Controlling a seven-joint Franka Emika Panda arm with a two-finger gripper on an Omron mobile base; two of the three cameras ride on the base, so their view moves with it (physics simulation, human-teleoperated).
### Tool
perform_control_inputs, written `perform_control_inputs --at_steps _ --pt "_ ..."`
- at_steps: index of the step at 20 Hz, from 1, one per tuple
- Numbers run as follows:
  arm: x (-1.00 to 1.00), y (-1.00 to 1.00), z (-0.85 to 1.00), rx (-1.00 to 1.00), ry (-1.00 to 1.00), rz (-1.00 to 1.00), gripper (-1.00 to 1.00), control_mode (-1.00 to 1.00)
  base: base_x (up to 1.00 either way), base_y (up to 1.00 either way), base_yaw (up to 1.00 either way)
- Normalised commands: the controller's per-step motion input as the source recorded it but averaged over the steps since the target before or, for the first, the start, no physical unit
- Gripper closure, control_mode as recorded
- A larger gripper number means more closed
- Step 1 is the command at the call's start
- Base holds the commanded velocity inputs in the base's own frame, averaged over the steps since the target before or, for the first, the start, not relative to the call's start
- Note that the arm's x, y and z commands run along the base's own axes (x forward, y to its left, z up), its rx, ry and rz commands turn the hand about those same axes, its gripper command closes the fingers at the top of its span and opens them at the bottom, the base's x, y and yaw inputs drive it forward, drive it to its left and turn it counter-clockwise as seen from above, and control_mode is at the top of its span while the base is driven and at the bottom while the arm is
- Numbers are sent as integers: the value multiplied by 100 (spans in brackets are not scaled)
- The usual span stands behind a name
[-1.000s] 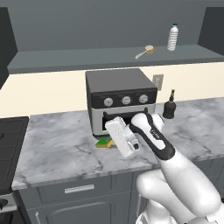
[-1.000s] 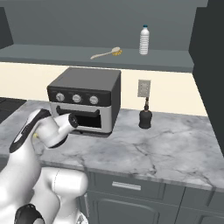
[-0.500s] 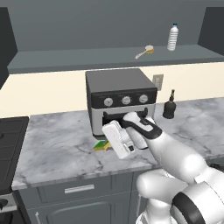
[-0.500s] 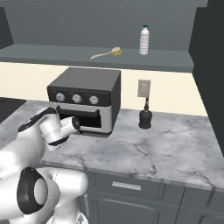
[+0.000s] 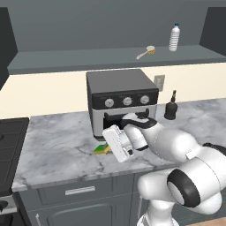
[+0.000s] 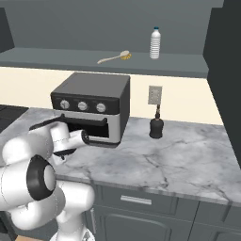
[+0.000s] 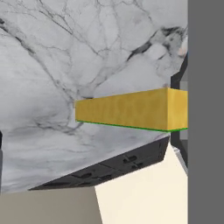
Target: Pick the sponge and dish brush from the cabinet and place them on the counter.
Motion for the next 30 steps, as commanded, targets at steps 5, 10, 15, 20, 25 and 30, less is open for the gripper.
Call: perform_control_inputs --at_steps 5,10,15,20,25,30 --pt "13 5 -25 0 0 2 100 -100 0 0 0" --pt "12 2 -20 0 0 1 100 -100 0 0 0" --pt "15 0 -13 -3 0 0 100 -100 0 0 0" --pt "32 1 -14 -2 0 0 100 -100 0 0 0" --pt "18 1 -17 -4 0 0 -100 -100 0 0 0" --pt "0 -2 0 0 0 0 -100 -100 0 0 0"
